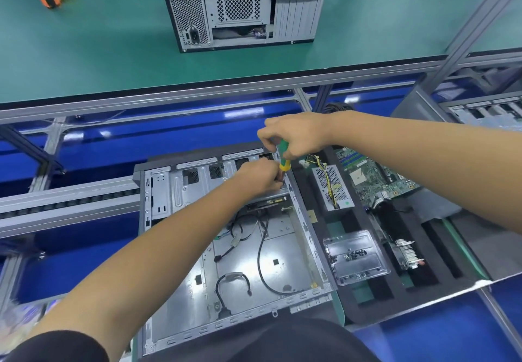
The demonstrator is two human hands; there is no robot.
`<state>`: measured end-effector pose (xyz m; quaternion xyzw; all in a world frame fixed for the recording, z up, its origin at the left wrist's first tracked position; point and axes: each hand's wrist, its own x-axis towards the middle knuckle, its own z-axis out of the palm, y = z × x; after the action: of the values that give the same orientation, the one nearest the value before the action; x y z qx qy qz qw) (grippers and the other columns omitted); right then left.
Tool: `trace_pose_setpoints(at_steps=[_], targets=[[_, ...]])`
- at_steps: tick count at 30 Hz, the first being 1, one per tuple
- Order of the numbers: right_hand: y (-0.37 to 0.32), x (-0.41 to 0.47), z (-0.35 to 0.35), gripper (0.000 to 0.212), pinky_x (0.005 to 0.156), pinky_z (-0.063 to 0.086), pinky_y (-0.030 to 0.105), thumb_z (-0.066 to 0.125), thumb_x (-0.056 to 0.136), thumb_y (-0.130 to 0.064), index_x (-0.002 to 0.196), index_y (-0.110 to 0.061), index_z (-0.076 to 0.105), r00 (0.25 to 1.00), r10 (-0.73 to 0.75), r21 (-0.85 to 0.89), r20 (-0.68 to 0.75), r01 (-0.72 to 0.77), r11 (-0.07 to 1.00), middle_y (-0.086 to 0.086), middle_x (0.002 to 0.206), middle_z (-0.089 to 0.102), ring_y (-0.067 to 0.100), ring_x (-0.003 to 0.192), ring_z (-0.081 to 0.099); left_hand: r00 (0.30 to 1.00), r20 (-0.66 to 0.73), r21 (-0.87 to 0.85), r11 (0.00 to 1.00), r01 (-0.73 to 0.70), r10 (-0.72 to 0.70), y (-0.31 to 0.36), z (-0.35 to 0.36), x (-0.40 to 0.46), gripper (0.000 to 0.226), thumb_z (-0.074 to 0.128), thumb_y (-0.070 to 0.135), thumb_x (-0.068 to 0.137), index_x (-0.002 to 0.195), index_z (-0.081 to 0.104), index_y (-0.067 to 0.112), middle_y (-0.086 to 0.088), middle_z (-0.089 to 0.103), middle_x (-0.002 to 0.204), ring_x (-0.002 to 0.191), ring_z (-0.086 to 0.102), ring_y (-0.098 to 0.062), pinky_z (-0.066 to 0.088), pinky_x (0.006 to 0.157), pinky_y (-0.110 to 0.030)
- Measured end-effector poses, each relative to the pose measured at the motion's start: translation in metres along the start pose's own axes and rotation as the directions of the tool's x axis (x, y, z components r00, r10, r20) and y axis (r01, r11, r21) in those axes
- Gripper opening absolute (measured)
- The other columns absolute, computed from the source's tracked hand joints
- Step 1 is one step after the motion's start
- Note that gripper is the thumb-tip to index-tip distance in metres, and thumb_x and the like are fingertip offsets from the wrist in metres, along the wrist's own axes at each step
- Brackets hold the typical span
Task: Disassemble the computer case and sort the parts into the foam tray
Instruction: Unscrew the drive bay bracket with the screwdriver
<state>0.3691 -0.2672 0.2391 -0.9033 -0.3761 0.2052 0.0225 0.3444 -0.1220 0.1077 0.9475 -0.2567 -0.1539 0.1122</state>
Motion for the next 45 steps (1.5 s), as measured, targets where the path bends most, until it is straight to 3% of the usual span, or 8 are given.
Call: trace_pose_setpoints(at_steps=[3, 8, 22, 28, 33, 37, 41, 45], targets=[[0.003, 0.001, 0.001, 0.031, 0.056, 0.029, 0.032, 0.067, 0.072, -0.005, 0.093, -0.022, 0.052, 1.0, -0.011, 0.05, -0.025, 0.012, 0.999, -0.01, 0.088, 0.046, 0.015, 0.077, 0.048, 0.997, -0.015, 0.017, 0.997, 0.072, -0.072, 0.012, -0.001, -0.001, 0.007, 0.061, 0.029, 0.093, 0.088, 0.062, 0.024, -0.002, 0.063, 0.104, 0.1, 0.064, -0.029, 0.049, 0.078, -0.036], [0.01, -0.003, 0.0, 0.033, 0.056, 0.031, 0.033, 0.065, 0.067, 0.001, 0.084, -0.021, 0.047, 0.999, 0.008, 0.172, -0.037, -0.001, 0.985, -0.004, 0.087, 0.051, 0.014, 0.069, 0.043, 0.987, -0.035, 0.083, 0.984, 0.159, -0.157, 0.026, 0.001, -0.003, 0.023, 0.06, 0.027, 0.095, 0.113, 0.068, 0.017, -0.008, 0.065, 0.117, 0.107, 0.066, -0.034, 0.055, 0.088, -0.043], [0.021, -0.019, -0.012, 0.024, 0.058, 0.037, 0.036, 0.056, 0.063, 0.002, 0.081, -0.012, 0.047, 0.983, 0.055, 0.331, -0.174, 0.005, 0.944, 0.004, 0.081, 0.053, 0.011, 0.064, 0.041, 0.998, -0.005, 0.077, 0.995, -0.067, 0.067, 0.001, -0.004, 0.003, 0.009, 0.063, 0.037, 0.095, 0.089, 0.061, 0.031, 0.005, 0.068, 0.097, 0.097, 0.065, -0.022, 0.046, 0.074, -0.031], [0.022, -0.021, -0.011, 0.023, 0.057, 0.039, 0.039, 0.057, 0.063, -0.001, 0.08, -0.014, 0.048, 0.98, 0.099, 0.374, -0.17, -0.028, 0.927, 0.01, 0.083, 0.055, 0.016, 0.065, 0.045, 0.999, -0.05, 0.071, 0.997, -0.017, 0.02, 0.007, 0.003, -0.003, 0.016, 0.054, 0.031, 0.097, 0.105, 0.064, 0.022, -0.002, 0.07, 0.104, 0.099, 0.066, -0.029, 0.053, 0.082, -0.037], [0.021, -0.022, -0.006, 0.027, 0.049, 0.035, 0.02, 0.065, 0.068, 0.004, 0.083, -0.012, 0.049, 0.978, 0.126, 0.389, -0.165, -0.053, 0.92, 0.002, 0.078, 0.054, 0.004, 0.056, 0.042, 0.998, -0.058, 0.037, 0.999, 0.027, -0.025, 0.007, 0.007, -0.004, 0.016, 0.057, 0.031, 0.096, 0.108, 0.062, 0.023, -0.001, 0.07, 0.109, 0.102, 0.066, -0.028, 0.05, 0.083, -0.035], [0.02, -0.021, -0.003, 0.026, 0.061, 0.04, 0.036, 0.071, 0.073, -0.001, 0.085, -0.012, 0.052, 0.975, 0.109, 0.356, -0.196, -0.033, 0.934, 0.004, 0.085, 0.056, 0.02, 0.07, 0.048, 0.997, -0.064, 0.054, 0.998, 0.042, -0.039, 0.01, 0.008, -0.003, 0.018, 0.058, 0.031, 0.095, 0.109, 0.064, 0.022, -0.004, 0.07, 0.11, 0.103, 0.066, -0.031, 0.051, 0.081, -0.037], [0.02, -0.021, 0.004, 0.024, 0.052, 0.042, 0.021, 0.071, 0.075, -0.001, 0.084, -0.014, 0.054, 0.96, 0.157, 0.52, -0.233, -0.014, 0.854, -0.008, 0.072, 0.057, 0.007, 0.058, 0.049, 0.995, -0.09, -0.042, 0.998, 0.045, -0.049, 0.001, 0.016, -0.002, 0.009, 0.06, 0.034, 0.092, 0.099, 0.06, 0.028, 0.004, 0.065, 0.092, 0.093, 0.067, -0.027, 0.047, 0.072, -0.032], [0.022, -0.021, 0.013, 0.023, 0.057, 0.041, 0.014, 0.069, 0.076, 0.002, 0.091, -0.009, 0.055, 0.942, 0.147, 0.508, -0.301, 0.028, 0.861, -0.005, 0.082, 0.057, 0.001, 0.062, 0.049, 0.989, -0.142, -0.104, 0.994, 0.017, -0.032, -0.009, 0.027, -0.003, 0.011, 0.061, 0.041, 0.094, 0.095, 0.054, 0.032, 0.011, 0.057, 0.076, 0.079, 0.063, -0.023, 0.042, 0.068, -0.03]])
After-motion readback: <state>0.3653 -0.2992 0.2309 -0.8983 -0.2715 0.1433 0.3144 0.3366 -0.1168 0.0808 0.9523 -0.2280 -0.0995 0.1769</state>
